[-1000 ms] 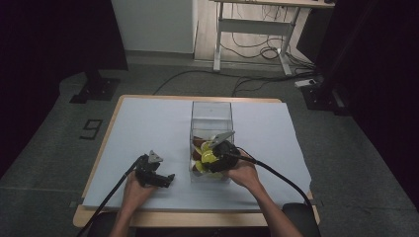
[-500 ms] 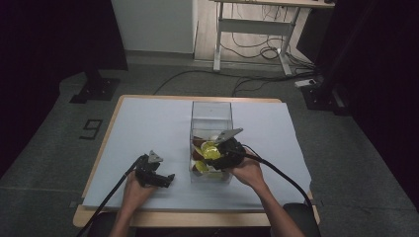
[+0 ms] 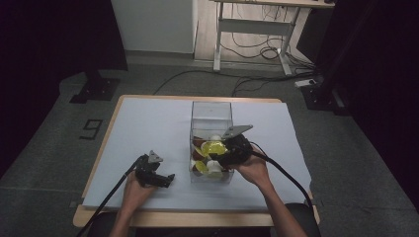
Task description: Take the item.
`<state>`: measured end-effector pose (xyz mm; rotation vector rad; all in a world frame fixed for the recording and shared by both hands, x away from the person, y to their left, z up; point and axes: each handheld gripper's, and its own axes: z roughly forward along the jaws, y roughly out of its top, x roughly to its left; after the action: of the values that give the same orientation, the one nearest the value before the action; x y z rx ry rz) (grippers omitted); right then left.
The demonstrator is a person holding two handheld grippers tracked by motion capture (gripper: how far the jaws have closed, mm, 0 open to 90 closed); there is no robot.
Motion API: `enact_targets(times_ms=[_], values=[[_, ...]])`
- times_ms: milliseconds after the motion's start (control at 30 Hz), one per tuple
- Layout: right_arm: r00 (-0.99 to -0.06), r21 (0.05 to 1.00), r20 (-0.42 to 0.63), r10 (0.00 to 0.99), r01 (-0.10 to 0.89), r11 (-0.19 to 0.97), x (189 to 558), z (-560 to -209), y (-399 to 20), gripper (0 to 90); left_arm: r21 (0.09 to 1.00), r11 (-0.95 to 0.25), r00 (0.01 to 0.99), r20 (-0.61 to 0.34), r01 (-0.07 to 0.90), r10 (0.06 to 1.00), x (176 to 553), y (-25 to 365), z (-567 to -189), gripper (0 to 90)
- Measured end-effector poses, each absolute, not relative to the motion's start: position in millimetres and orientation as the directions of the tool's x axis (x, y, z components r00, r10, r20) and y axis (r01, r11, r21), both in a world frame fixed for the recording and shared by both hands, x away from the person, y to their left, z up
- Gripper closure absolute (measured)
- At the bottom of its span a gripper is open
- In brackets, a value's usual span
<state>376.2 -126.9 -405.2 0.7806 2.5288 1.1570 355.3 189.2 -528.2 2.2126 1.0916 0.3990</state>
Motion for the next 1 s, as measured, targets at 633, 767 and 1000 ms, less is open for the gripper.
enact_targets(times_ms=[633, 767, 1000], values=[[-0.778, 0.784, -0.029, 0.628, 0.372, 0.497, 380, -393, -153, 40.2, 0.656, -0.457, 0.61, -0.006, 0.6, 0.792, 355, 189, -528, 0.0], [-0.764, 0.783, -0.035, 0.645, 0.38, 0.492, 381, -393, -159, 40.1, 0.656, -0.457, 0.61, -0.007, 0.6, 0.792, 355, 189, -528, 0.0], [-0.744, 0.786, -0.043, 0.667, 0.386, 0.482, 383, -392, -168, 40.2, 0.656, -0.457, 0.61, -0.007, 0.6, 0.792, 355, 189, -528, 0.0]])
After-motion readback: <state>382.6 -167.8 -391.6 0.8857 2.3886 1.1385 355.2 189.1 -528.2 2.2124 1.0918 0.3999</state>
